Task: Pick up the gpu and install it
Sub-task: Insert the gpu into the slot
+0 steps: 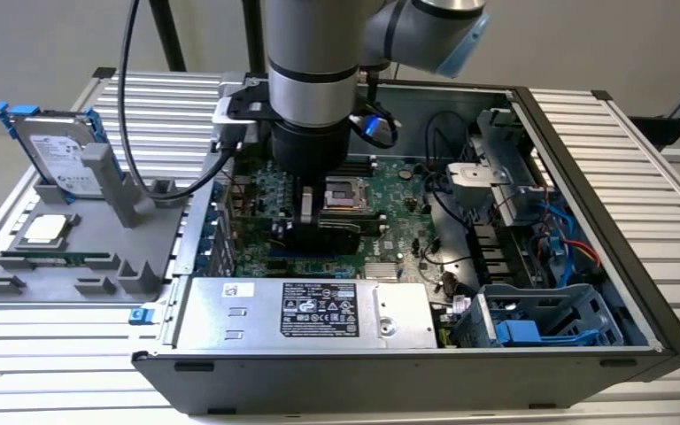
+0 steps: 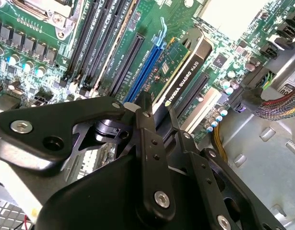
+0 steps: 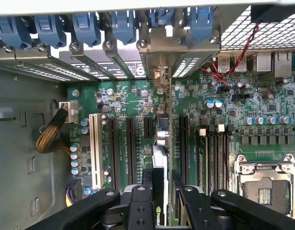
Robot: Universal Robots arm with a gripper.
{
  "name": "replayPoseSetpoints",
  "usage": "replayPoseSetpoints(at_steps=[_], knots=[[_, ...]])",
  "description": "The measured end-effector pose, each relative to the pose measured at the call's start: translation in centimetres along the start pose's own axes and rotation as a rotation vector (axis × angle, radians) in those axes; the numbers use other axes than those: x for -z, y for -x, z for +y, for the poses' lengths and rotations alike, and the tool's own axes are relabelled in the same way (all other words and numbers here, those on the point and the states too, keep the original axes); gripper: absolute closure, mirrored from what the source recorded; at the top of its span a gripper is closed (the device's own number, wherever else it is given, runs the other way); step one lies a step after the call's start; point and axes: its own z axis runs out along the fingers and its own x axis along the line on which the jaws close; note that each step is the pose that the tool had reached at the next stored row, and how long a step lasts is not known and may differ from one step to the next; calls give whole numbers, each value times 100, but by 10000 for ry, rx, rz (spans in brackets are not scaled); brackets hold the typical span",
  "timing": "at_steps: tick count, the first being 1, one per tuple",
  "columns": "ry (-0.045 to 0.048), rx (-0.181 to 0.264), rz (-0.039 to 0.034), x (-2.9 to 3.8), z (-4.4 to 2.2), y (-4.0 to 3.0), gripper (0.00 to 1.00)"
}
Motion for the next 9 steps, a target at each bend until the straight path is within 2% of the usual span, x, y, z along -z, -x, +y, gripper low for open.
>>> replayPoseSetpoints(at_steps=[9], knots=[[1,1,-5,-2,5,1,100]])
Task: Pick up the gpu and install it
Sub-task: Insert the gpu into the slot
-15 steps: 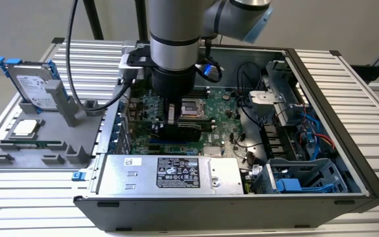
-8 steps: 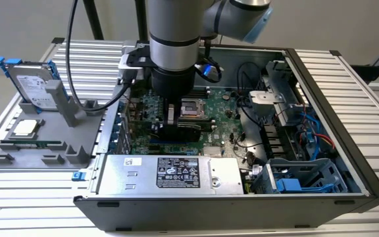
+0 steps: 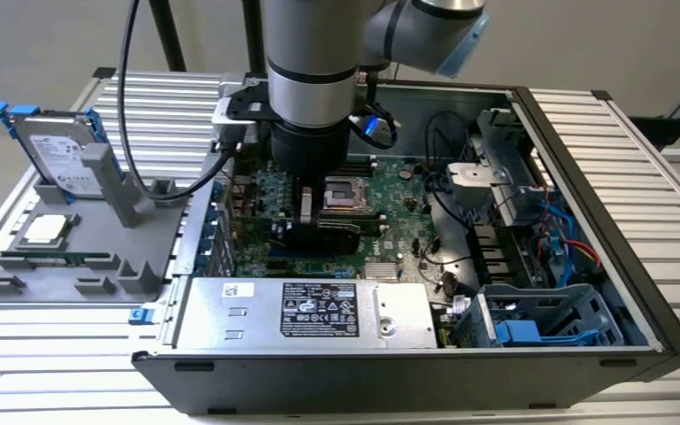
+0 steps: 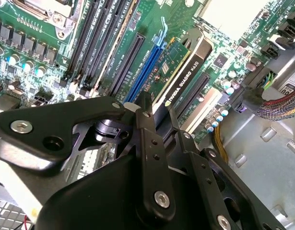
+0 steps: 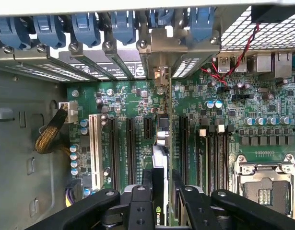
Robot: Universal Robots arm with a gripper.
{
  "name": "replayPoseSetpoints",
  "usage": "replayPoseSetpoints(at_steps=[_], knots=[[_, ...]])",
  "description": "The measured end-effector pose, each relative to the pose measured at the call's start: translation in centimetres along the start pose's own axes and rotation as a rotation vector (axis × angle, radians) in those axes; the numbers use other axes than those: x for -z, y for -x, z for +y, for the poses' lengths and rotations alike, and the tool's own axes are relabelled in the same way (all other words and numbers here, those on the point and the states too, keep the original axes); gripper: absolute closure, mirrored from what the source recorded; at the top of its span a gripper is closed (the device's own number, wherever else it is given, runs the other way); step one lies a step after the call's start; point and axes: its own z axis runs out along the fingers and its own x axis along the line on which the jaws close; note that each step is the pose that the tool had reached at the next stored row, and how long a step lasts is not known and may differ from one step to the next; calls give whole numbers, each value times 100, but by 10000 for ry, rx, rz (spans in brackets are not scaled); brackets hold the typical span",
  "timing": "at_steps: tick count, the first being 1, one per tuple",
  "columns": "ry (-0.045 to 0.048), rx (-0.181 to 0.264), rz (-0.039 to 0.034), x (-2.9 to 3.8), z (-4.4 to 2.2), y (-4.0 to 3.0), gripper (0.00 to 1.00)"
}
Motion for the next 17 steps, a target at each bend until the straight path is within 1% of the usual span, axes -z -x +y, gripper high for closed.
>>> replayPoseSetpoints(at_steps=[8,11,17], knots=[[-1,9,2,2,2,43,100],[-4,18,-1,1,9,49,100],[-13,25,5,-37,16,50,100]])
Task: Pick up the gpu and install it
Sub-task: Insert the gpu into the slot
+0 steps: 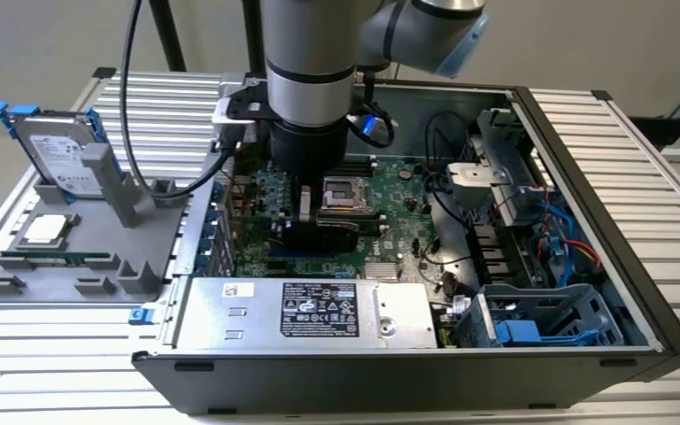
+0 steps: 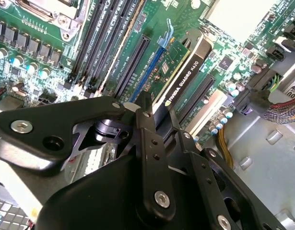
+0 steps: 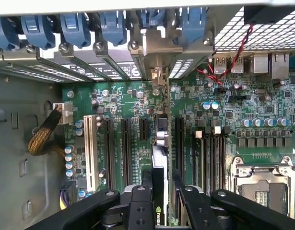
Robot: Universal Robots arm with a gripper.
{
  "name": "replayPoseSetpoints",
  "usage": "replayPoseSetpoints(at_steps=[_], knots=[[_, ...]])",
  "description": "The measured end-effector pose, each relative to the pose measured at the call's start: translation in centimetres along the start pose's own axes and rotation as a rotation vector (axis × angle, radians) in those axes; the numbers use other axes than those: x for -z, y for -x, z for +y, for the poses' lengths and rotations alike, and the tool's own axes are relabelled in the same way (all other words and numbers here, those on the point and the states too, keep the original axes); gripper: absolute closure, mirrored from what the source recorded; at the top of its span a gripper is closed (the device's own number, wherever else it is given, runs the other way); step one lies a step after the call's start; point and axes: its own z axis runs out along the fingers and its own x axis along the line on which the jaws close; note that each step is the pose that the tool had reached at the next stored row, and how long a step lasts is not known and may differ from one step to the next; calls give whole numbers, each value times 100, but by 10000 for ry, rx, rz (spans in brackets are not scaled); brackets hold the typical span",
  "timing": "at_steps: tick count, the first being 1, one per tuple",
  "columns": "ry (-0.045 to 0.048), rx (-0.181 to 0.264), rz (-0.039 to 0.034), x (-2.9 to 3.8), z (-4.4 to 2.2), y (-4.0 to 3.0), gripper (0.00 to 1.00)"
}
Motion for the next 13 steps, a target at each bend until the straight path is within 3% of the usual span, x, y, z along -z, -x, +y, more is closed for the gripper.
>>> replayPoseSetpoints(at_steps=[13], knots=[[-3,-1,-8,-21,0,1,100]])
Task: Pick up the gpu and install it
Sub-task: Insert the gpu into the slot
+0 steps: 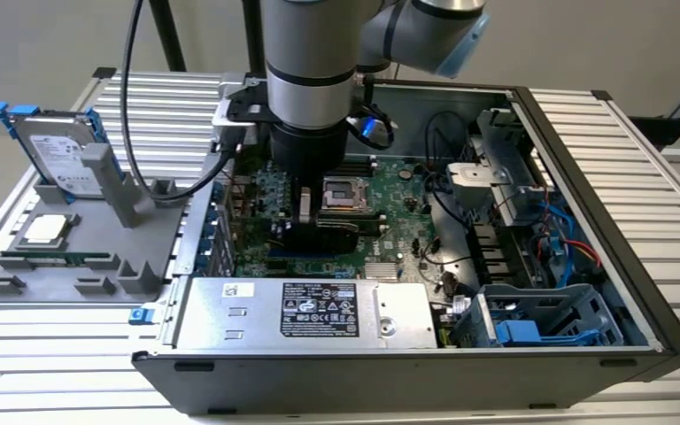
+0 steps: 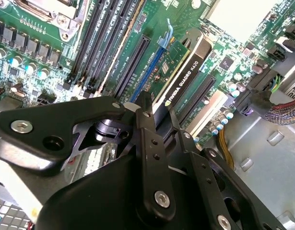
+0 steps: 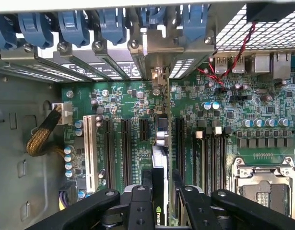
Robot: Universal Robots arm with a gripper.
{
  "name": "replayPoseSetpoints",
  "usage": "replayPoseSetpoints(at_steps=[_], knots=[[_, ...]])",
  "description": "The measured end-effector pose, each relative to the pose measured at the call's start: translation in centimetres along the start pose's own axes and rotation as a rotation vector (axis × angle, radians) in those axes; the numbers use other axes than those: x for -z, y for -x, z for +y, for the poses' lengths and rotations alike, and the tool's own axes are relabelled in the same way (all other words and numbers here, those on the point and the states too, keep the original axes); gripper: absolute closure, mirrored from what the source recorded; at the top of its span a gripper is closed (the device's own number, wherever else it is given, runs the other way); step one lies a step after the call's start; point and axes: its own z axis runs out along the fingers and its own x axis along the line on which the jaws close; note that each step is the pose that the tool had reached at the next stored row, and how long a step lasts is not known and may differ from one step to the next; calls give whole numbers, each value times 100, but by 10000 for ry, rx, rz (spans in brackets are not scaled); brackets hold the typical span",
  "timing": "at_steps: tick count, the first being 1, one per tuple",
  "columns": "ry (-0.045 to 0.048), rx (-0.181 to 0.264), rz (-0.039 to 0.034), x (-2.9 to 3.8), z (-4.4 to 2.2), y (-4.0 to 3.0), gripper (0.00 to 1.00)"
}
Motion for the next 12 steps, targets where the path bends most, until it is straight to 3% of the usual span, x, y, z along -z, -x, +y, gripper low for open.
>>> replayPoseSetpoints(at_steps=[7,12], knots=[[2,1,-12,-9,0,-3,100],[8,19,-160,-9,-2,-34,100]])
